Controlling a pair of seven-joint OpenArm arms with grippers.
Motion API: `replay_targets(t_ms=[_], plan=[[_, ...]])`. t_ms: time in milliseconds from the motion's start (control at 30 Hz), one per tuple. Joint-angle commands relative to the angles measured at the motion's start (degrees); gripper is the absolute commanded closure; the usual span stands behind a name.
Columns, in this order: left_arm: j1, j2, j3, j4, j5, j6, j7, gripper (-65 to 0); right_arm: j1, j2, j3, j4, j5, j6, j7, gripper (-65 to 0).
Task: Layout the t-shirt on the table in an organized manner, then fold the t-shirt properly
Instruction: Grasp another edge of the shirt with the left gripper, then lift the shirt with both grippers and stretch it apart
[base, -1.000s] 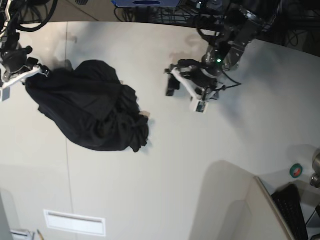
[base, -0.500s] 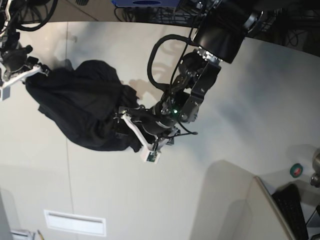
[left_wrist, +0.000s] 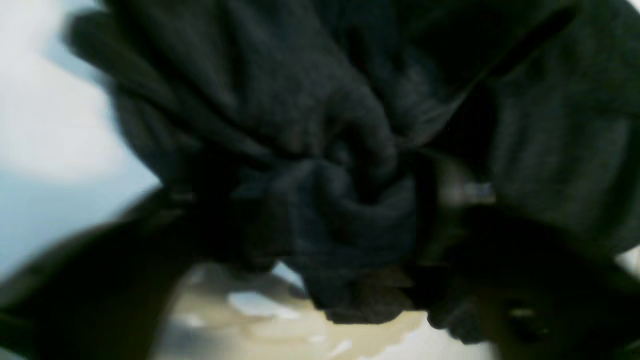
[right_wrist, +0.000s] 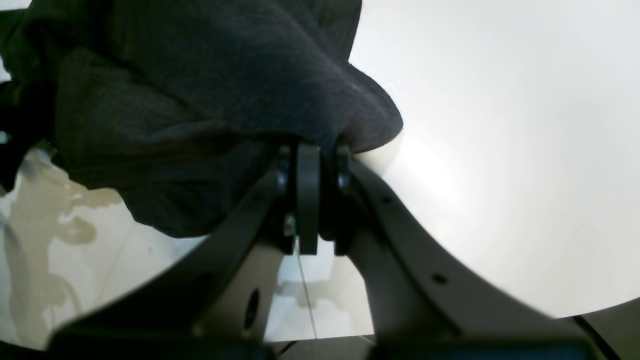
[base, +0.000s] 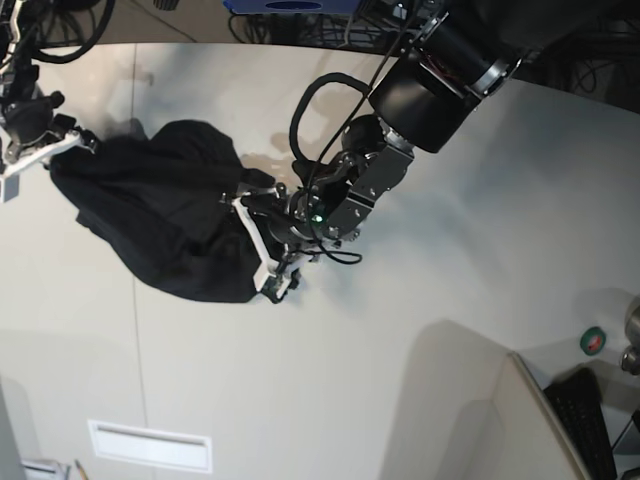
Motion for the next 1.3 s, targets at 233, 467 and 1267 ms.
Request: replay_targets(t_ms=[233, 467, 1267], plan=[[-8.02, -1.14, -4.29, 2.39, 0.30, 0.30, -0.39, 0.0, 11.95, 5.06, -2.22, -5.88, 0.37, 0.33, -0.51, 0.0], [-21.91, -1.40, -4.91, 1.78, 0.74, 0.30, 2.69, 0.0, 32.08, 11.66, -4.06, -9.75, 0.46, 0.33, -6.84, 0.0], [11.49, -17.76, -9.30, 35.54, 0.83, 0.56, 11.92, 0.0, 11.16, 7.08, 3.94, -10.01, 0.37, 0.41, 5.03, 0.0]])
